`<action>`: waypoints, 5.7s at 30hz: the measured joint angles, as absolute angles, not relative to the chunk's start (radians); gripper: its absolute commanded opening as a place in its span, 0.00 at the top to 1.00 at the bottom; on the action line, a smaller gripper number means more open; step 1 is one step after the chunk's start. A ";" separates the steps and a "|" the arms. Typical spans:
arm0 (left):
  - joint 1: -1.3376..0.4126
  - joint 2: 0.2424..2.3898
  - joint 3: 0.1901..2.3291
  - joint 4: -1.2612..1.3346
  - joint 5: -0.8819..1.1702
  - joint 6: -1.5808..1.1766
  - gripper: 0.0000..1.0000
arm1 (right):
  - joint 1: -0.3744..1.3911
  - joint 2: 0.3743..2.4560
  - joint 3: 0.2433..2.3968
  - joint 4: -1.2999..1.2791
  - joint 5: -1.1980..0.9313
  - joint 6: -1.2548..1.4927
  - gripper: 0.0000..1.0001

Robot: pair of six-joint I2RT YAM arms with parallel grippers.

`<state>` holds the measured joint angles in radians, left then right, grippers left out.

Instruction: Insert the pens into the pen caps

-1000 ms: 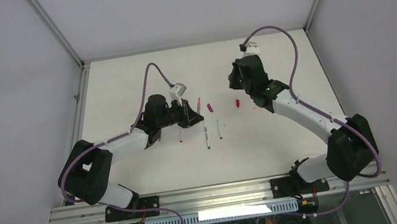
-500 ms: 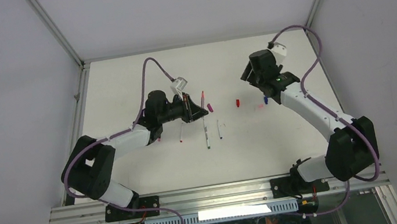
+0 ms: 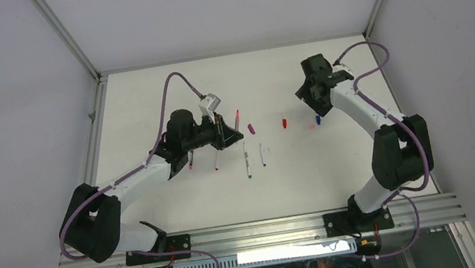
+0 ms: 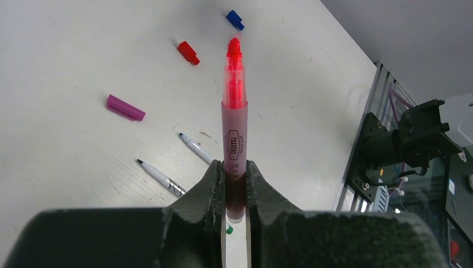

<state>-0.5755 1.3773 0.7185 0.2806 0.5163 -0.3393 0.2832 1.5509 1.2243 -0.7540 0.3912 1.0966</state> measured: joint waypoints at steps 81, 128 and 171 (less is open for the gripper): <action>-0.575 1.254 0.618 0.199 0.495 -0.246 1.00 | 0.253 1.800 1.161 -0.690 -0.134 -1.013 0.95; -0.575 1.322 0.685 0.367 0.530 -0.259 1.00 | 0.749 1.248 0.744 0.678 -0.293 0.260 1.00; -0.575 1.261 0.637 0.406 0.546 -0.277 1.00 | 0.739 1.260 0.743 0.629 -0.176 0.165 1.00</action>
